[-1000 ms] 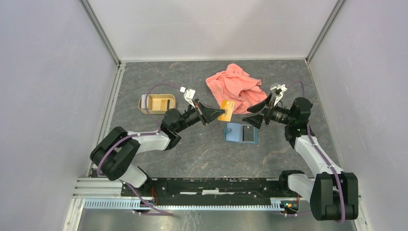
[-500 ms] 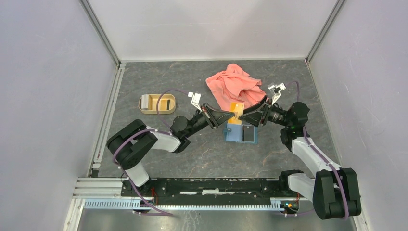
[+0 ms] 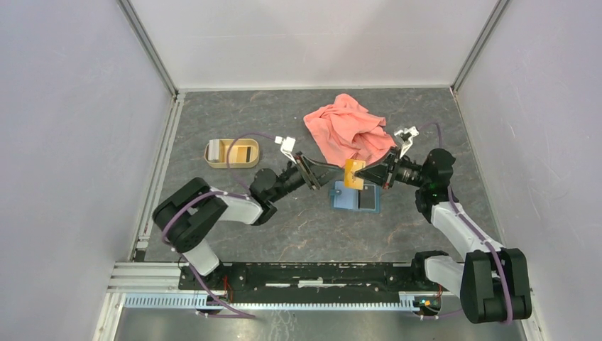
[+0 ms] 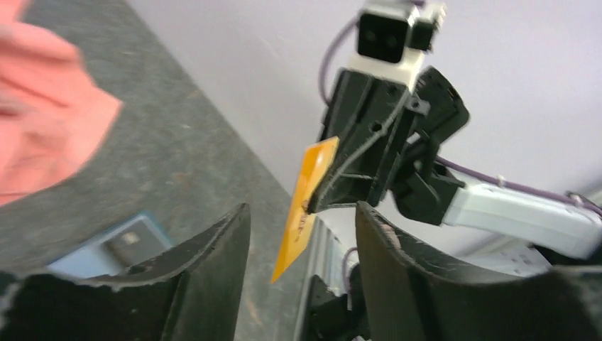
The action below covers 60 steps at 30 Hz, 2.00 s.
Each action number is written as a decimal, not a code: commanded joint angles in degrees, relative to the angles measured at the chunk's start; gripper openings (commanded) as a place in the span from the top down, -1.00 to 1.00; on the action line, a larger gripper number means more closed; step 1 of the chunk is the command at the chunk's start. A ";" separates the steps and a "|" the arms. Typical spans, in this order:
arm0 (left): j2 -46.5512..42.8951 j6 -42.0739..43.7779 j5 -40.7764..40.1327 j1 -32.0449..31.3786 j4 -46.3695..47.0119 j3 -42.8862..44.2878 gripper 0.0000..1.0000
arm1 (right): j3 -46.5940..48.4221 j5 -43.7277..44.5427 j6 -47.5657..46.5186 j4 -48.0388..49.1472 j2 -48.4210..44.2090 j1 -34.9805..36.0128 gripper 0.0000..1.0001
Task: Put the credit cards into the card holder
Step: Pick up the credit card from the storage box, then insert the credit card into the card holder.
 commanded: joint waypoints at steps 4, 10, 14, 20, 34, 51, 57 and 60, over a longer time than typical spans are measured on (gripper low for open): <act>-14.85 22.53 2.68 8.60 -39.66 1.18 -0.64 | -0.64 -0.89 -23.51 -24.13 -2.58 -4.98 1.00; -20.03 35.35 -8.22 7.97 -58.00 1.76 -0.99 | -5.76 9.50 -17.60 -22.86 -1.11 -6.73 1.00; -22.50 36.32 -11.00 7.67 -51.92 -3.23 -0.99 | -8.74 10.89 -10.88 -17.34 1.45 -6.75 1.00; -21.05 27.02 0.41 14.40 -37.50 -8.56 -0.99 | -11.67 10.46 -5.65 -10.93 5.27 -6.76 1.00; -4.53 24.10 -9.43 -1.40 -46.60 1.92 -0.72 | -9.33 11.41 -2.99 -6.89 15.65 -8.29 1.00; 5.86 20.59 -14.38 -3.85 -50.46 8.97 -0.42 | -6.43 12.46 -1.07 -5.29 23.97 -8.60 1.00; 7.98 19.63 -14.30 -4.30 -51.05 9.23 -0.31 | -6.49 12.30 -0.57 -4.69 25.68 -8.60 1.00; 8.56 19.77 -14.04 -4.39 -52.32 9.79 -0.20 | -6.50 12.03 -0.34 -4.50 26.17 -8.60 1.00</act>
